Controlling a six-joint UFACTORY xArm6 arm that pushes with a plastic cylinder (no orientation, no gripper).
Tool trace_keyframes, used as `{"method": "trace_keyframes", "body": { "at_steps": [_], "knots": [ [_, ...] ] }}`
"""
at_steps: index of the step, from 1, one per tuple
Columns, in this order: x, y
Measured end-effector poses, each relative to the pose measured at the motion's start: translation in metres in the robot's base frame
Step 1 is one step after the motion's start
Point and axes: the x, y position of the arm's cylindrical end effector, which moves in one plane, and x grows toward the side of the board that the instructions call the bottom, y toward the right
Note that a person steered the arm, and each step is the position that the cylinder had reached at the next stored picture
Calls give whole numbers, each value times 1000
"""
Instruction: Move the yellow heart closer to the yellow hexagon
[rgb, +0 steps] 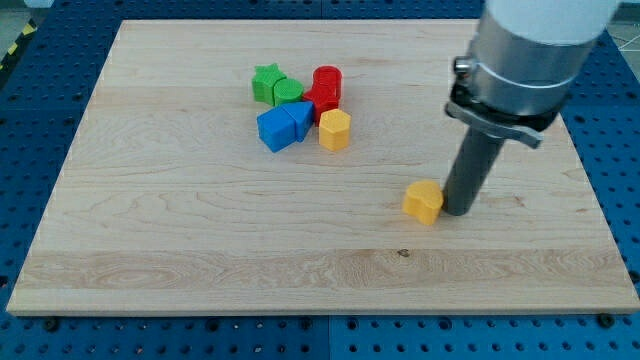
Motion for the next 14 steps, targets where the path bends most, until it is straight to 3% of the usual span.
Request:
{"method": "trace_keyframes", "body": {
  "at_steps": [1,2,3,4,10,14],
  "knots": [
    [7,-12],
    [50,3],
    [52,-18],
    [33,-40],
    [-47,-42],
    [-56,-56]
  ]
}}
